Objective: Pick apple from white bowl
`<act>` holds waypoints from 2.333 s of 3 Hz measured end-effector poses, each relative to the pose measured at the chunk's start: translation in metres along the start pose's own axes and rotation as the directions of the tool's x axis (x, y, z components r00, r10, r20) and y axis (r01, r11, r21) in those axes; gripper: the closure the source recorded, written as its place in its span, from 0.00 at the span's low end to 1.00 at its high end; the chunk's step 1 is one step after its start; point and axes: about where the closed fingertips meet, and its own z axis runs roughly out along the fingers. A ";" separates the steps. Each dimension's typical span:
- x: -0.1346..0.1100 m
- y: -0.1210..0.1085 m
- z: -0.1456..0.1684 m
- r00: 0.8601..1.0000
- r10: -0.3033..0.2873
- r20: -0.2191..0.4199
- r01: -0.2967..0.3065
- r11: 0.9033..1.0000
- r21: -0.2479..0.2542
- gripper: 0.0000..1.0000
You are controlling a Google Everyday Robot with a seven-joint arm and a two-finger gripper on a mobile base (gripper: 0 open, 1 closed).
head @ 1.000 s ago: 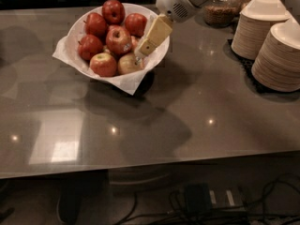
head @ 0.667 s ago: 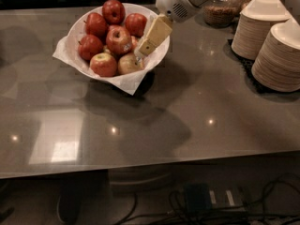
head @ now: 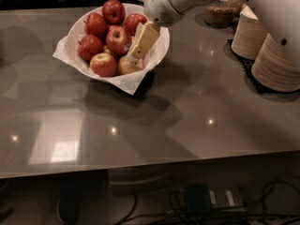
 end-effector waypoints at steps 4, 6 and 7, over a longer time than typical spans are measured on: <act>0.011 -0.005 0.071 0.995 -0.088 0.038 0.091 0.991 -0.093 0.34; 0.016 -0.005 0.078 0.996 -0.087 0.029 0.089 0.991 -0.100 0.53; 0.014 -0.006 0.075 0.995 -0.099 0.018 0.100 0.990 -0.104 0.76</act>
Offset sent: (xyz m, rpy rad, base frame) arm 0.0310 0.0244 -0.0268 -0.0290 -0.0263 0.1128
